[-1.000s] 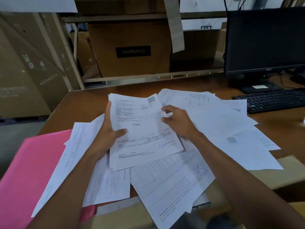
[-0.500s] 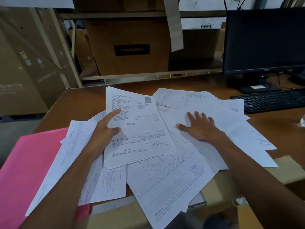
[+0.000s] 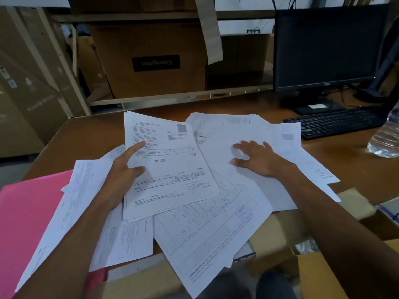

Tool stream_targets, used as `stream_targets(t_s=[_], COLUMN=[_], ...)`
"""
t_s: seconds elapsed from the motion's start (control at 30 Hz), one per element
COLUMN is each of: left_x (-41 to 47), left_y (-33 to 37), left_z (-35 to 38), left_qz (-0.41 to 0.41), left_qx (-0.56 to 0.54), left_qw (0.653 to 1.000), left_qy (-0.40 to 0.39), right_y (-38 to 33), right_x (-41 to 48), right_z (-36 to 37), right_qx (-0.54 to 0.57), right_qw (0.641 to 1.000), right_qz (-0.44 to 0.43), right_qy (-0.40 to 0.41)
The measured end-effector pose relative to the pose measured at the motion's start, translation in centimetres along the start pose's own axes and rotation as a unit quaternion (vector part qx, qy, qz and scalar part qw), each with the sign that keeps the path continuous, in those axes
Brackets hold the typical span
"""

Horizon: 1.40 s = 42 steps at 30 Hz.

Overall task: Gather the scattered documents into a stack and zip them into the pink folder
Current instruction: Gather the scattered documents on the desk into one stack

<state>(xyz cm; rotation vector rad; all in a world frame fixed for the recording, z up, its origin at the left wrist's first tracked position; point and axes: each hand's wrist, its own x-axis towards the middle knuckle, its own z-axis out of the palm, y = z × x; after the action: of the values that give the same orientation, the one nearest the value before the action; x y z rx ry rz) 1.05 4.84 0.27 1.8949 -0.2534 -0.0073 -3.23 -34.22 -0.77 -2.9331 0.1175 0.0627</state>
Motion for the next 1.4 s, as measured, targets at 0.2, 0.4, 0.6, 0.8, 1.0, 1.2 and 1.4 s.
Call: stream_targets(t_s=[0.2,0.4,0.6,0.8,1.0,1.2,1.4], left_x=[-0.1,-0.4,-0.4,-0.3,-0.3,-0.2,-0.2], left_y=[0.1,0.5,0.5,0.5,0.6,0.4,0.3], left_z=[0.2,0.3,0.4,0.4,0.4,0.3,0.2], left_qz=[0.002,0.003,0.001,0.002,0.003,-0.004,0.0], left_qx=[-0.002,-0.001,-0.005,-0.001,0.007,0.013,0.011], left_qw=[1.0,1.0,1.0,1.0,1.0,1.0,1.0], left_qy=[-0.002,-0.006,-0.016,-0.016,-0.015,-0.015,-0.017], right_y=[-0.9,-1.5,-2.9,-2.5,-1.8,-4.0,-6.3], right_x=[-0.1,0.1,-0.3,-1.4,-1.9,-3.5,-3.3], right_z=[0.5,-1.1,-1.8,-3.2,-2.5,-2.7,-6.1], right_qx=[-0.012,0.053,0.061,0.15,0.356,0.272,-0.002], right_qw=[0.984,0.989,0.971,0.966,0.903,0.942,0.88], right_qz=[0.175,0.138,0.23,0.198,0.192,0.048,-0.055], right_qy=[0.021,0.01,0.024,0.071,0.144,0.189,0.472])
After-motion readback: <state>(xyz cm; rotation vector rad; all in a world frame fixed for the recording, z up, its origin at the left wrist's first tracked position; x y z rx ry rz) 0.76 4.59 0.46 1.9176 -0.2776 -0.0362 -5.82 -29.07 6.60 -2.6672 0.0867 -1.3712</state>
